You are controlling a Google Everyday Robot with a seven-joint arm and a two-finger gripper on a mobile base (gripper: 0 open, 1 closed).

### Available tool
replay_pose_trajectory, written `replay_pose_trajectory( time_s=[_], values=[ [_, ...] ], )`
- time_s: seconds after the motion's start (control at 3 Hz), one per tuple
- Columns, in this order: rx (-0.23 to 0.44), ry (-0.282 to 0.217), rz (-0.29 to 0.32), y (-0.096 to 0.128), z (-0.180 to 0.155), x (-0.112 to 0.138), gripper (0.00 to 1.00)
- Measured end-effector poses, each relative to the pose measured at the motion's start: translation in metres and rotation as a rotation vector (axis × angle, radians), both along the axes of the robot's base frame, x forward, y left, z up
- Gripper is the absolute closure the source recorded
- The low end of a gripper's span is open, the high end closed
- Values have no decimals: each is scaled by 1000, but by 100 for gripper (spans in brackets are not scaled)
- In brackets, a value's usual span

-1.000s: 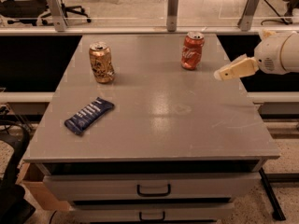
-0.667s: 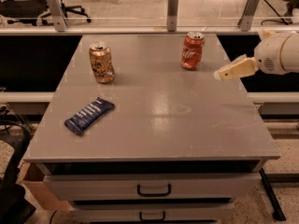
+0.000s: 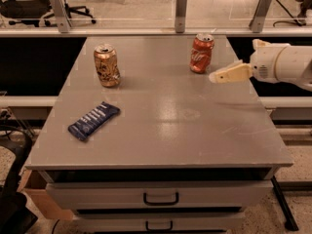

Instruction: Pick coke can

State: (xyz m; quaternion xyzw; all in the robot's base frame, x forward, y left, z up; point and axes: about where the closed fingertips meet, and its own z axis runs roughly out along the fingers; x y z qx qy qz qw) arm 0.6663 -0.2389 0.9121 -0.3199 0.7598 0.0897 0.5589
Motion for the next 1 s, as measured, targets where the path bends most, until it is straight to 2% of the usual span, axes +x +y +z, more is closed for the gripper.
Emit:
replay_pose_trajectory(
  time_s=[0.67, 1.0],
  values=[
    [202, -38, 97, 43, -22, 46, 0],
    [281, -65, 121, 52, -27, 59, 0]
  ],
)
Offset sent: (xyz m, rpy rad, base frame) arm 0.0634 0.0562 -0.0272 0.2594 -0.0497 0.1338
